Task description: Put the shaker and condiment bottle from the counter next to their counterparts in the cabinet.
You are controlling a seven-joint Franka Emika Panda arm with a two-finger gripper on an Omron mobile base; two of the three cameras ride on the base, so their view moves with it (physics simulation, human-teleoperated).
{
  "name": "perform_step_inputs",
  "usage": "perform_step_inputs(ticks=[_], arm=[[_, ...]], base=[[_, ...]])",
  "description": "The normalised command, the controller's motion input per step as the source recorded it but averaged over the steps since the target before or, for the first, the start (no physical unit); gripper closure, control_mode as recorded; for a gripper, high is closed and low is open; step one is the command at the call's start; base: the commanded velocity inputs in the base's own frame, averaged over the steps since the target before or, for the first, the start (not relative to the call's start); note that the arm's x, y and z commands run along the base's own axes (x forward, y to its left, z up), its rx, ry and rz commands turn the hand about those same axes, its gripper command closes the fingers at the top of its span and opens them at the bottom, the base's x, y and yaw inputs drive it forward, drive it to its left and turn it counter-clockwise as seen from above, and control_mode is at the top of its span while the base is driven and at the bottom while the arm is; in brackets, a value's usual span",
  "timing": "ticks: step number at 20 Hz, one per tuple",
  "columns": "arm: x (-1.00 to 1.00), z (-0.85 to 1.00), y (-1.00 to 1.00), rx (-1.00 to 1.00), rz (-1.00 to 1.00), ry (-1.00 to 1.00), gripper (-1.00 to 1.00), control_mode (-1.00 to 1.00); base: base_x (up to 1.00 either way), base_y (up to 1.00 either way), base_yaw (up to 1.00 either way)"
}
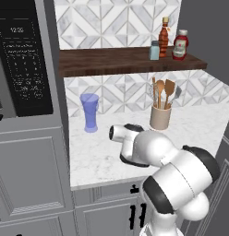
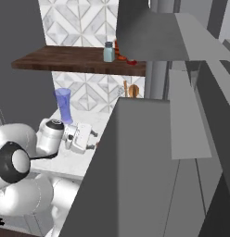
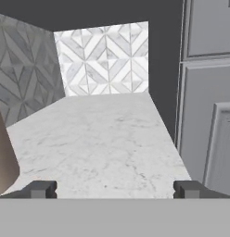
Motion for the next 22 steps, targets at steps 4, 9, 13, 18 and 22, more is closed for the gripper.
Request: perform_step_inputs(ticks=[4, 9, 13, 18, 22], arm=[[0.0, -0.09, 0.0, 0.0, 0.0, 0.0, -1.0, -1.0], [0.0, -0.41, 0.0, 0.0, 0.0, 0.0, -1.0, -1.0], [0.0, -0.24, 0.0, 0.0, 0.0, 0.0, -1.0, -1.0], [0.08, -0.06, 0.0, 0.0, 0.0, 0.0, -1.0, -1.0], [0.19, -0.14, 0.0, 0.0, 0.0, -0.02, -1.0, -1.0]], base=[[0.0, 0.0, 0.0], [0.0, 0.0, 0.0], [0.0, 0.0, 0.0], [0.0, 0.0, 0.0], [0.0, 0.0, 0.0]])
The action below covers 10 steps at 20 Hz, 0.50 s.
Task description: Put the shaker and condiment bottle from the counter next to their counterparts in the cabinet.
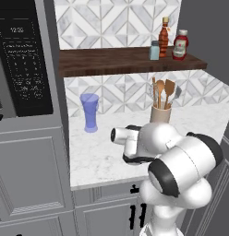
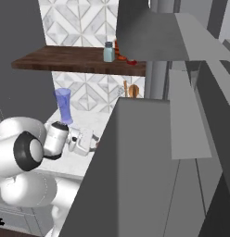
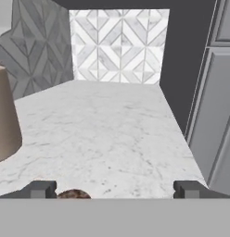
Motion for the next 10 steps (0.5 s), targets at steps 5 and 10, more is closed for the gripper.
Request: perform_step_inputs(ticks=[5, 10], arm=[[0.11, -0.24, 0.0, 0.0, 0.0, -0.04, -1.0, -1.0], [0.03, -0.42, 0.0, 0.0, -0.01, -0.09, -1.0, -1.0]], base=[[0.0, 0.0, 0.0], [0.0, 0.0, 0.0]])
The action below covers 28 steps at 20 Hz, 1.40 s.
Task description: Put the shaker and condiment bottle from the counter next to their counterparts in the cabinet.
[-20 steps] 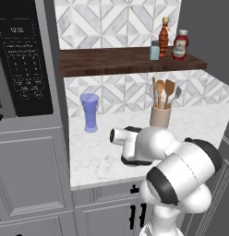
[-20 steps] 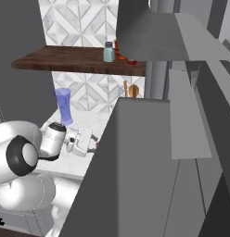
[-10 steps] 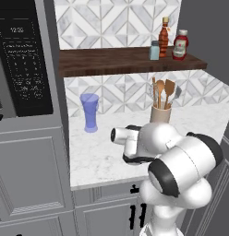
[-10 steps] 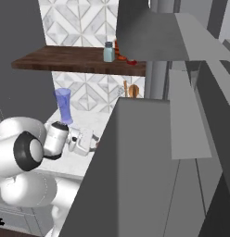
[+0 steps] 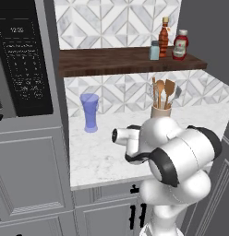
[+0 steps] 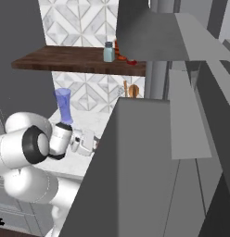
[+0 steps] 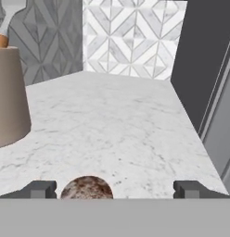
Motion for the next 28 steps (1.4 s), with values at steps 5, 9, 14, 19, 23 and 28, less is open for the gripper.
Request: perform_step_inputs(ticks=[5, 9, 14, 19, 23, 28], arm=[[0.07, -0.2, 0.0, 0.0, -0.02, -0.11, -1.0, -1.0], [0.12, -0.14, 0.0, 0.0, -0.02, -0.11, -1.0, -1.0], [0.03, -0.27, 0.1, 0.0, -0.05, -0.11, -1.0, -1.0], [0.0, -0.36, 0.23, 0.0, -0.16, -0.11, -1.0, -1.0], [0.01, -0.14, 0.15, 0.0, -0.17, -0.1, -1.0, -1.0], [0.0, -0.18, 0.0, 0.0, -0.08, -0.07, -1.0, -1.0]], base=[[0.0, 0.0, 0.0], [0.0, 0.0, 0.0], [0.0, 0.0, 0.0], [0.0, 0.0, 0.0], [0.0, 0.0, 0.0], [0.0, 0.0, 0.0]])
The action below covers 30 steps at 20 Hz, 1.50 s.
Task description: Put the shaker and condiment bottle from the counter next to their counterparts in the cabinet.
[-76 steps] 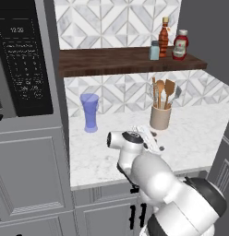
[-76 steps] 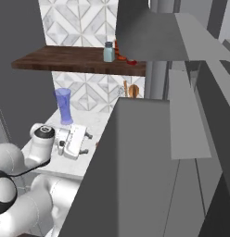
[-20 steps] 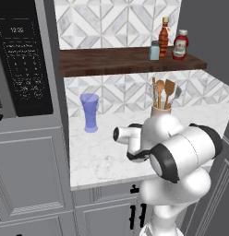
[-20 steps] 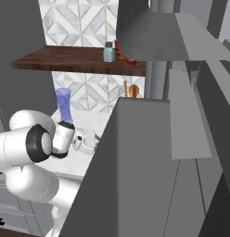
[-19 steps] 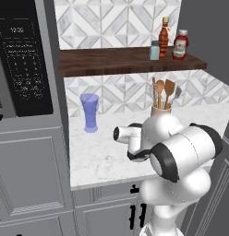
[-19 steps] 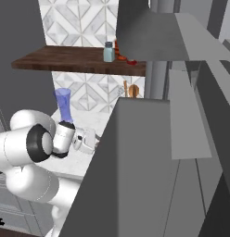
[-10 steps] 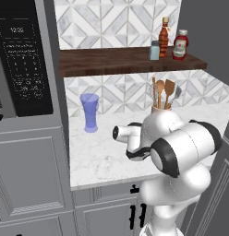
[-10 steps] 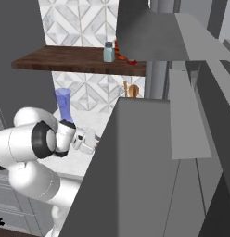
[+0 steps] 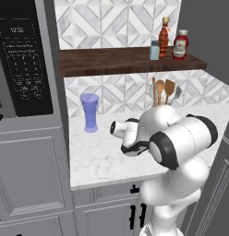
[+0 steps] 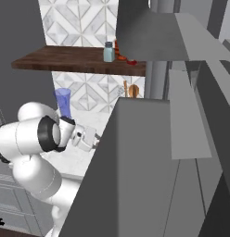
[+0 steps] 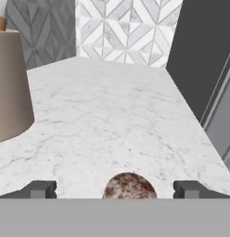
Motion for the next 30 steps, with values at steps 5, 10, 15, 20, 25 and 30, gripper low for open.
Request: perform_step_inputs(ticks=[5, 10, 15, 20, 25, 30], arm=[[0.0, -0.39, 0.0, 0.0, -0.08, -0.08, -1.0, -1.0], [0.0, -0.41, 0.0, 0.0, -0.07, -0.08, -1.0, -1.0], [0.0, -0.41, 0.0, 0.0, -0.06, -0.07, 1.0, -1.0], [0.0, -0.3, 0.0, 0.0, -0.04, -0.05, 1.0, -1.0], [0.0, 0.07, 0.01, 0.0, -0.01, -0.01, 1.0, -1.0], [-0.01, 0.35, 0.09, 0.0, 0.0, -0.09, 1.0, -1.0]], base=[[0.0, 0.0, 0.0], [0.0, 0.0, 0.0], [0.0, 0.0, 0.0], [0.0, 0.0, 0.0], [0.0, 0.0, 0.0], [0.0, 0.0, 0.0]])
